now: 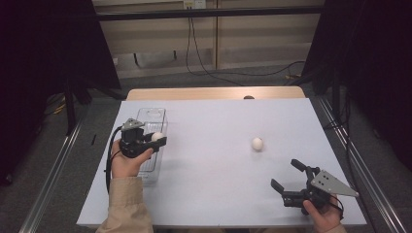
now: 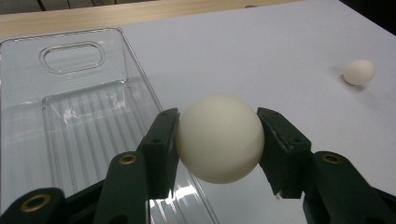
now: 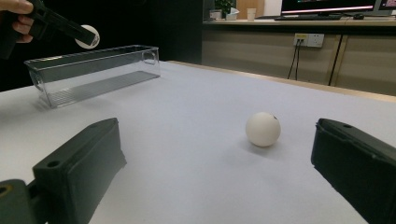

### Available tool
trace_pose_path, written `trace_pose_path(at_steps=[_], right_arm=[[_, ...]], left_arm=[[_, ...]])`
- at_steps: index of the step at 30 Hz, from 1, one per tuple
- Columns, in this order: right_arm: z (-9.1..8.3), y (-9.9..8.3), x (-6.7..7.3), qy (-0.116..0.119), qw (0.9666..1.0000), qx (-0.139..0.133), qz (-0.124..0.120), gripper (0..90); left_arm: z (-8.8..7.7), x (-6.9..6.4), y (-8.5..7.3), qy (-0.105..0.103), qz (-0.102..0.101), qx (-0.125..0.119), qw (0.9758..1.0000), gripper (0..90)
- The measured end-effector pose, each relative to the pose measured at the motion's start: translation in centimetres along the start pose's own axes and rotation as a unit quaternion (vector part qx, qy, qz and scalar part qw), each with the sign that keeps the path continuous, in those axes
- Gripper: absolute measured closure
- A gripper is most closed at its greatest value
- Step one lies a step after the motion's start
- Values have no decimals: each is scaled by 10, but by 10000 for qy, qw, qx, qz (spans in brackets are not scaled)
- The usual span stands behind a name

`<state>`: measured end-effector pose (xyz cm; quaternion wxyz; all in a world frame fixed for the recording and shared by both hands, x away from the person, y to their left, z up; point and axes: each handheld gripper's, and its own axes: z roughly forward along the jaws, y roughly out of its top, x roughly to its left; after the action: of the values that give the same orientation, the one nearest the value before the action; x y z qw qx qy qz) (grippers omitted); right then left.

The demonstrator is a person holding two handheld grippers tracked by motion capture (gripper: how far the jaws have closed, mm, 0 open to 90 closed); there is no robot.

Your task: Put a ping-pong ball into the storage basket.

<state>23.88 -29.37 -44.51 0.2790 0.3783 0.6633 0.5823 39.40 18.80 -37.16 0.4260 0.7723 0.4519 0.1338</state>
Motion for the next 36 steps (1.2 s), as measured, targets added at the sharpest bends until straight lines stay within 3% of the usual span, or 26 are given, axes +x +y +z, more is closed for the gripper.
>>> trace_pose_path(at_steps=[11, 36], right_arm=[[0, 0, 0, 3, 10000, -4, 3, 13], [0, 0, 0, 15, 10000, 1, -2, 14]], left_arm=[[-1, 5, -2, 176, 14, 58, 9998, 509], [-2, 17, -9, 370, -141, 30, 9992, 509]])
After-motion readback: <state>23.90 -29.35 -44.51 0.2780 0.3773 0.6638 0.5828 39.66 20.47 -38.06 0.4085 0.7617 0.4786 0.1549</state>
